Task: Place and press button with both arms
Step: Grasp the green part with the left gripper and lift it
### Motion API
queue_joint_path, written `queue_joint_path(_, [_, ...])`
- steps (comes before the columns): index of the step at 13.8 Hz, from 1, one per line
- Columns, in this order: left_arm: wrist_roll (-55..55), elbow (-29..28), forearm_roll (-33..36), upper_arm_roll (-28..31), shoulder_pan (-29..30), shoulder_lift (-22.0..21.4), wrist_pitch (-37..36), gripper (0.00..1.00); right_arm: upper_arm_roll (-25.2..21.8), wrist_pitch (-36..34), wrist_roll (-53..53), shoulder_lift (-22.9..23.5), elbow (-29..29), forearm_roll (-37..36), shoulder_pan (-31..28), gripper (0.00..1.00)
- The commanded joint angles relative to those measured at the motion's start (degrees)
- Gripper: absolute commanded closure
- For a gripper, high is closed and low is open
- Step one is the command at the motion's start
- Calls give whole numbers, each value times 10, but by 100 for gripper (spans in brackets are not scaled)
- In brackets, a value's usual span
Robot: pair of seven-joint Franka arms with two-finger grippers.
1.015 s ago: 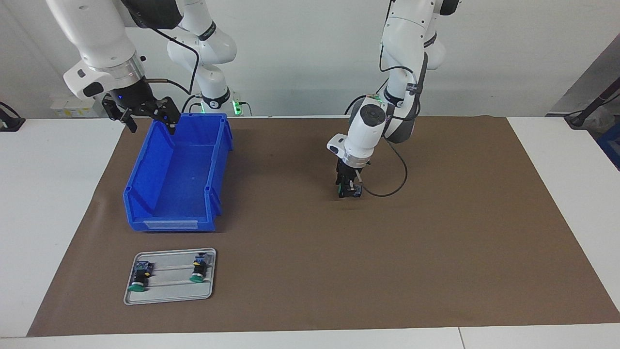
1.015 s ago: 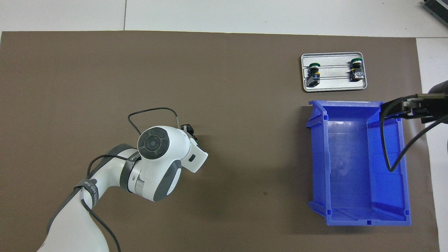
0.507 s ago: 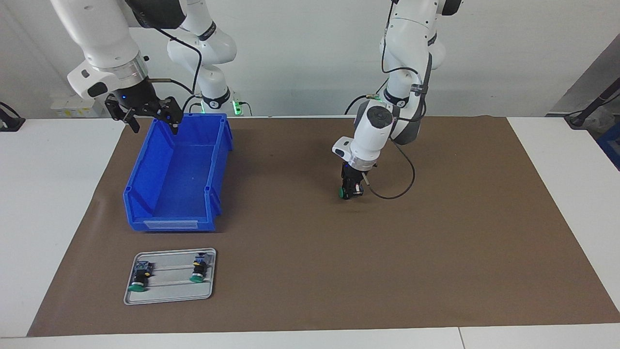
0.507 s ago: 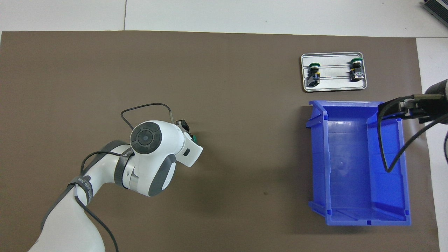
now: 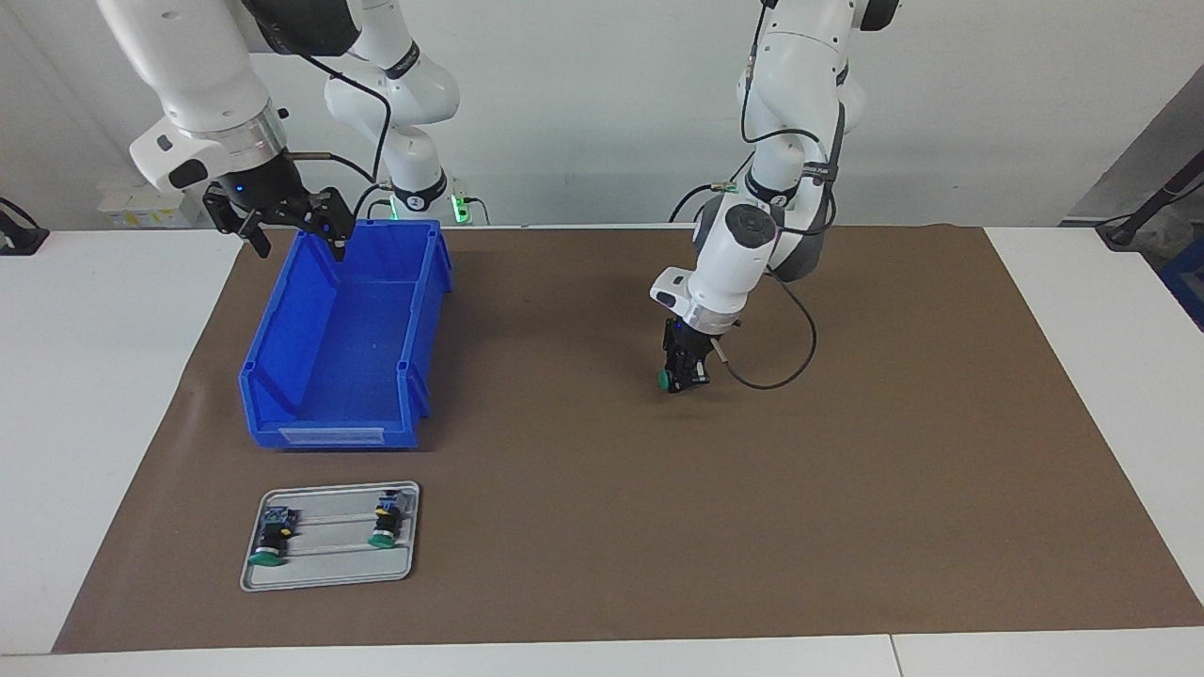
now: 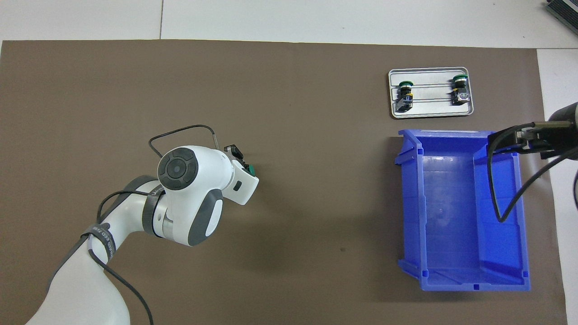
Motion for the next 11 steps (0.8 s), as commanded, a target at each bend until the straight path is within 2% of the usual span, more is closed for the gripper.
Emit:
queue_joint_path(1, [5, 21, -26, -4, 20, -10, -22, 79, 1, -6, -14, -5, -3, 7, -3, 0])
queue_joint_path(2, [7, 40, -36, -4, 28, -11, -46, 85, 1, -6, -13, -5, -3, 7, -3, 0])
queue_joint_path(6, [14, 107, -93, -4, 62, -12, -137, 87, 1, -6, -14, -5, -3, 7, -3, 0])
queue_joint_path(9, [48, 108, -137, -5, 83, -20, -148, 89, 1, -5, -13, -5, -3, 7, -3, 0])
queue_joint_path(11, [102, 100, -224, -5, 99, -27, -149, 89, 1, -6, -14, -5, -3, 7, -3, 0])
